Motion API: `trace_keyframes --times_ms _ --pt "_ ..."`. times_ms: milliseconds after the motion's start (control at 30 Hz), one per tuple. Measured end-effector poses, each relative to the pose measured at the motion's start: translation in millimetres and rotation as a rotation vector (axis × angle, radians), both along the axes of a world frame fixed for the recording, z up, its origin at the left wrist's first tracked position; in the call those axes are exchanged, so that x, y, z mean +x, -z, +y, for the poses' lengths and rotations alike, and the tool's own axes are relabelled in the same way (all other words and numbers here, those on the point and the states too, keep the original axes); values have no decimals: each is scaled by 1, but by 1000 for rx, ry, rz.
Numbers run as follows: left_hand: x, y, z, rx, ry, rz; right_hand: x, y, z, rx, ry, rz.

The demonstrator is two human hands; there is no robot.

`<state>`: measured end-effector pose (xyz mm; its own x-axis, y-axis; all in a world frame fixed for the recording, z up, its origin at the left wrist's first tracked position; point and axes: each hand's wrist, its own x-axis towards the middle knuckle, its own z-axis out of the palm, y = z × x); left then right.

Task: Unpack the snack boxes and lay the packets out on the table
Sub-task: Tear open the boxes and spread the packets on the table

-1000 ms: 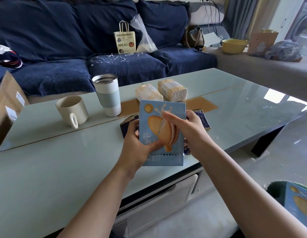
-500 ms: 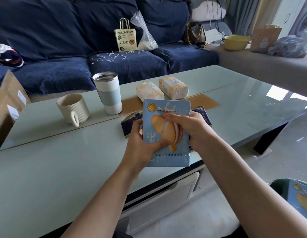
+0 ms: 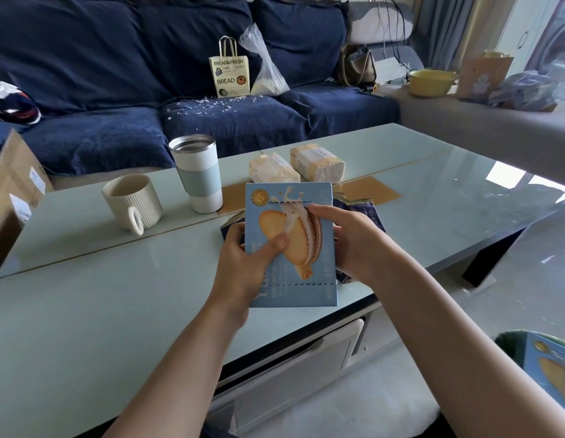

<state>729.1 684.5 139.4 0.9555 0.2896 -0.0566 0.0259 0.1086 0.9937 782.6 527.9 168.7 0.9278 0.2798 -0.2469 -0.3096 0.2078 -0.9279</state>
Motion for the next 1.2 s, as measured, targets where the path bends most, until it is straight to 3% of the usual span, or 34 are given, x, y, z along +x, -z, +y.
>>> trace_keyframes --times_ms 400,833,1200 --pt "4 3 6 64 -12 -2 -1 3 14 -156 109 -31" --pt "7 3 15 -10 -81 14 -2 3 -2 46 39 -3" --pt "9 4 15 27 -113 -19 -2 7 11 -360 262 -281"
